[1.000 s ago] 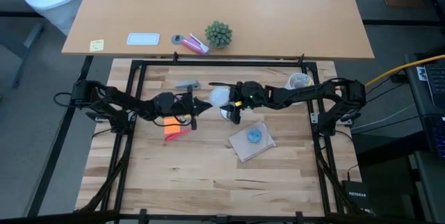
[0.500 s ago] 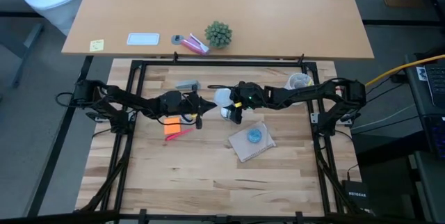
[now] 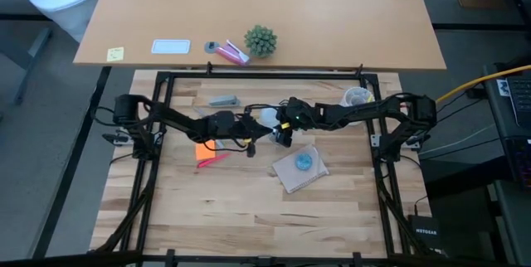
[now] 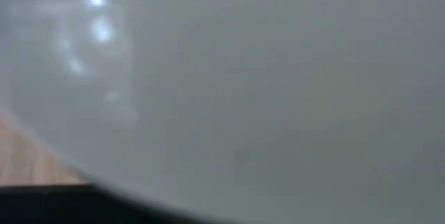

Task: Screw lightbulb
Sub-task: Insert the lightbulb into the lamp

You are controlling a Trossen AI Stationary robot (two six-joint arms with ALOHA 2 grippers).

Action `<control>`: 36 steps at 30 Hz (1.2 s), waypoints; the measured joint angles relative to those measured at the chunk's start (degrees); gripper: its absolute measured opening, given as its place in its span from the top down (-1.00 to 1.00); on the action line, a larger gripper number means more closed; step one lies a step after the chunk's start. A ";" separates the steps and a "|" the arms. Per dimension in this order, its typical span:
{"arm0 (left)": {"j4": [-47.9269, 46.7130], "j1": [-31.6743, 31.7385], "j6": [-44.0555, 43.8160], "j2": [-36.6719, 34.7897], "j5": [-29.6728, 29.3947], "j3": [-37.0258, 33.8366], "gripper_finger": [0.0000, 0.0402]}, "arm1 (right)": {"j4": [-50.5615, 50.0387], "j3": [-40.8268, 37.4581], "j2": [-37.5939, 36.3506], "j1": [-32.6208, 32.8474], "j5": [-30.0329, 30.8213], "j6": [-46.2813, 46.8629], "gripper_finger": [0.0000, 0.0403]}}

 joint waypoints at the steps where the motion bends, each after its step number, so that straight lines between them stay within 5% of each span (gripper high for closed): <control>1: -0.37 0.00 0.32 -0.52 0.01 0.00 0.98 | 0.13 0.00 0.00 0.00 0.12 0.06 0.18; 17: -1.23 0.13 10.24 -2.07 -0.44 -0.04 0.98 | 0.18 0.02 0.48 0.07 0.55 4.69 0.19; 36: -8.23 0.15 16.24 -2.95 -6.13 -0.04 0.98 | 15.67 -0.11 6.88 0.04 1.81 6.37 0.19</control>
